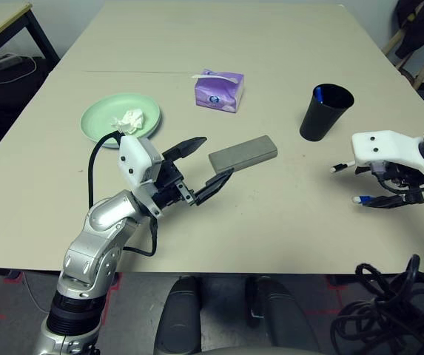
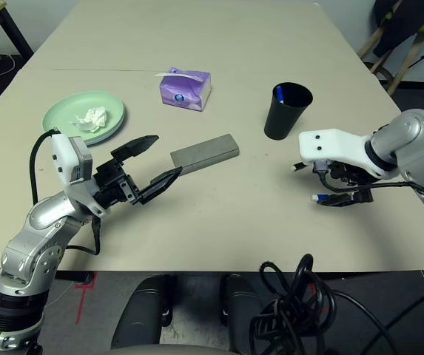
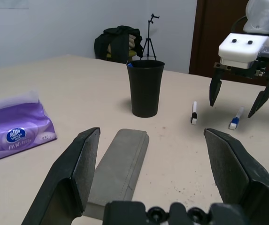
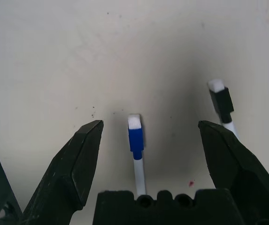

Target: Organize and tidy the items on the table.

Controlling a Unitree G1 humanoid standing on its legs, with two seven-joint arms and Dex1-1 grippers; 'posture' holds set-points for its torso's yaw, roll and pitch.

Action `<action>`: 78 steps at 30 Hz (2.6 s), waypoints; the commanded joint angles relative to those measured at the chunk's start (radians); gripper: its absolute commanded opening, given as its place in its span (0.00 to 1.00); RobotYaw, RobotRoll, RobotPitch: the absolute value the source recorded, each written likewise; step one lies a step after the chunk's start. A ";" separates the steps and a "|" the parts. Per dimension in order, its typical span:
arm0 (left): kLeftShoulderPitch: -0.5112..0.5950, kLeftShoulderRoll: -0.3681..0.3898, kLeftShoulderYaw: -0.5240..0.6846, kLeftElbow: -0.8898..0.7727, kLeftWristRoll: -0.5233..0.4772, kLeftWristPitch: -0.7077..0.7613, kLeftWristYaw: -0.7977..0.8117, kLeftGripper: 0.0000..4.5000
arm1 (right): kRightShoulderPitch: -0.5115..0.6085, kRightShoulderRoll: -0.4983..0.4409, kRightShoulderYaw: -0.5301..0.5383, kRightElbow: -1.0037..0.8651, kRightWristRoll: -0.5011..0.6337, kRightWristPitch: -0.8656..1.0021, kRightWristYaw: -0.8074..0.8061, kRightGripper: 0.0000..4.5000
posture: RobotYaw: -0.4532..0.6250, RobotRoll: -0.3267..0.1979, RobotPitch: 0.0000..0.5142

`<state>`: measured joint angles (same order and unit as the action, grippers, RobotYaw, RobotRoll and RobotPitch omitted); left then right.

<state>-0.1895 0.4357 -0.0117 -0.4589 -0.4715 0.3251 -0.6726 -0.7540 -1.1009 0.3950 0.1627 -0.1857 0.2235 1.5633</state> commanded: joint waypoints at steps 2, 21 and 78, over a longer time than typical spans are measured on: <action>-0.010 0.003 -0.008 -0.008 -0.006 0.017 0.001 1.00 | -0.040 0.017 0.036 0.046 -0.044 -0.087 0.044 1.00 | 0.49 0.62 0.30; -0.020 0.011 -0.001 -0.011 -0.010 0.035 -0.001 1.00 | -0.009 0.015 0.079 0.057 -0.087 -0.106 0.051 1.00 | 0.49 0.62 0.33; -0.009 0.029 -0.004 -0.016 -0.019 0.051 -0.012 1.00 | 0.142 0.094 0.016 0.151 -0.191 -0.186 0.020 0.09 | 0.50 0.62 0.35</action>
<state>-0.2092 0.4566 -0.0098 -0.4671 -0.4890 0.3781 -0.6734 -0.6595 -1.0155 0.3751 0.3070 -0.3917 0.0299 1.5493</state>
